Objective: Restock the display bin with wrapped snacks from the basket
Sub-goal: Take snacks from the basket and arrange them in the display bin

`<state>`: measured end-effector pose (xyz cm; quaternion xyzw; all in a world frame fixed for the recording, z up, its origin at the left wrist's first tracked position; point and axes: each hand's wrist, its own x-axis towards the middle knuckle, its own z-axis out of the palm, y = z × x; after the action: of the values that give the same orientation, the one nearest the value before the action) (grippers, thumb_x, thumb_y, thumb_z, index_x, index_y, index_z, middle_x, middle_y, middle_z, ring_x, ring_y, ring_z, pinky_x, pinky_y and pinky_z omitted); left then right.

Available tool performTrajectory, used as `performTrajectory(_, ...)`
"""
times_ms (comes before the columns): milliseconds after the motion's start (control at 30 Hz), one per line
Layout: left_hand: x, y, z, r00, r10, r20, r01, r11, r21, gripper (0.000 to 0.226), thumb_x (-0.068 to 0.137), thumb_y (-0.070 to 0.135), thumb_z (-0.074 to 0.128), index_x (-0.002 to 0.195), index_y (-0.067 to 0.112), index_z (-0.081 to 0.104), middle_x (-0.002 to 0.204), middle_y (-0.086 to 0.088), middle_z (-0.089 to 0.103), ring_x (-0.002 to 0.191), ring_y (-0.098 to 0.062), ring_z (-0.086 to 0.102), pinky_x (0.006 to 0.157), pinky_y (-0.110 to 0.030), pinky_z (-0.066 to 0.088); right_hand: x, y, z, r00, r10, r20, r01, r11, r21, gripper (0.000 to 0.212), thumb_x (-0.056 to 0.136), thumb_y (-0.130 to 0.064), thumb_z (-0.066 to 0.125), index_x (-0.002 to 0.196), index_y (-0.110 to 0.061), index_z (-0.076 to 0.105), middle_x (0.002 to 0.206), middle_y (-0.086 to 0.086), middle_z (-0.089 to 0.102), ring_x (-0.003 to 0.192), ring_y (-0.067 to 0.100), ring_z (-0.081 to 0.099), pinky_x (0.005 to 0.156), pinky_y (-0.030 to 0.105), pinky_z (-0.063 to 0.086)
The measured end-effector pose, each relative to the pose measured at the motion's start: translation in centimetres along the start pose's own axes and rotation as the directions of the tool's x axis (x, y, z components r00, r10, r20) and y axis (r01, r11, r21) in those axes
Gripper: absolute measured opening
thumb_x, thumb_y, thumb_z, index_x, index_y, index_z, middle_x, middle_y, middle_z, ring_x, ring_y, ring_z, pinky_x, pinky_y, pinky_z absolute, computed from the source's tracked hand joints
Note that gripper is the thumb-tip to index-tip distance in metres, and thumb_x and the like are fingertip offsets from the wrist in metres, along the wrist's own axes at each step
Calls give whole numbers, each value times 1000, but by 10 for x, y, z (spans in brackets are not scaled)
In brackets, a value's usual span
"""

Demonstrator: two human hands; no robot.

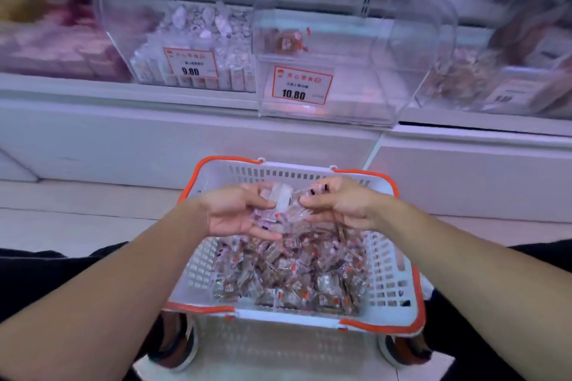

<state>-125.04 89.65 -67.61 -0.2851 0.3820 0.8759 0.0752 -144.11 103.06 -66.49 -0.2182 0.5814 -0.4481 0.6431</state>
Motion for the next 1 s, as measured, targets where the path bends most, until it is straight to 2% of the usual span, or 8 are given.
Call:
performTrajectory(133,-36,64,35,998,50,46,-55,990,126,49,81,-9,51,128,4,55,113,-18,64,91,-25,70,77,-40,60,-38,-63,4,977,-215,-10,210,964,-163,24,78,3,73,100,1,63,76,8,65,69,10,72,59,23,59)
performTrajectory(200,-53,80,54,995,56,82,-70,983,172,44,81,-7,53,123,5,59,114,-19,66,93,-26,71,77,-37,60,-57,-84,10,946,-325,-12,313,920,-236,13,73,-1,77,83,-7,71,77,13,63,69,14,72,60,25,59)
performTrajectory(267,-62,82,71,996,72,60,-84,972,219,42,79,-4,55,120,4,60,115,-22,68,97,-31,71,76,-36,61,-69,-98,18,902,-431,-10,411,866,-286,22,76,3,76,69,-18,74,77,14,62,66,15,71,59,25,58)
performTrajectory(367,-59,78,83,992,128,-8,-122,966,229,49,75,-4,52,124,-5,54,112,-26,69,95,-35,72,77,-43,61,-69,-111,28,859,-512,-11,478,807,-346,11,77,4,76,81,-6,72,70,8,69,61,14,69,56,22,57)
performTrajectory(533,-51,91,80,996,86,-21,-79,967,241,24,74,12,53,80,8,76,82,-14,71,80,-28,72,73,-43,61,-67,-123,31,848,-525,-77,460,800,-384,11,78,0,77,88,-1,71,76,13,71,64,16,70,57,23,57)
performTrajectory(667,-49,98,67,997,56,62,-69,968,241,13,74,21,61,80,12,68,78,-11,55,77,-28,67,67,-40,59,-68,-125,28,828,-551,-99,487,796,-358,19,78,-1,77,72,-19,76,88,16,74,67,19,72,60,26,59)
performTrajectory(800,-53,108,59,995,11,98,-32,974,224,8,75,17,63,82,14,63,74,-9,52,71,-28,66,66,-40,59,-67,-128,29,829,-553,-79,489,787,-377,18,78,-1,78,70,-16,73,88,6,77,67,19,74,57,25,59)
performTrajectory(1000,-52,107,57,996,39,-78,-12,947,322,32,80,-7,53,111,-2,61,98,-15,72,88,-26,73,69,-41,61,-66,-129,27,858,-507,-83,483,852,-204,15,68,-14,81,83,-14,79,89,10,77,71,21,74,60,23,58)
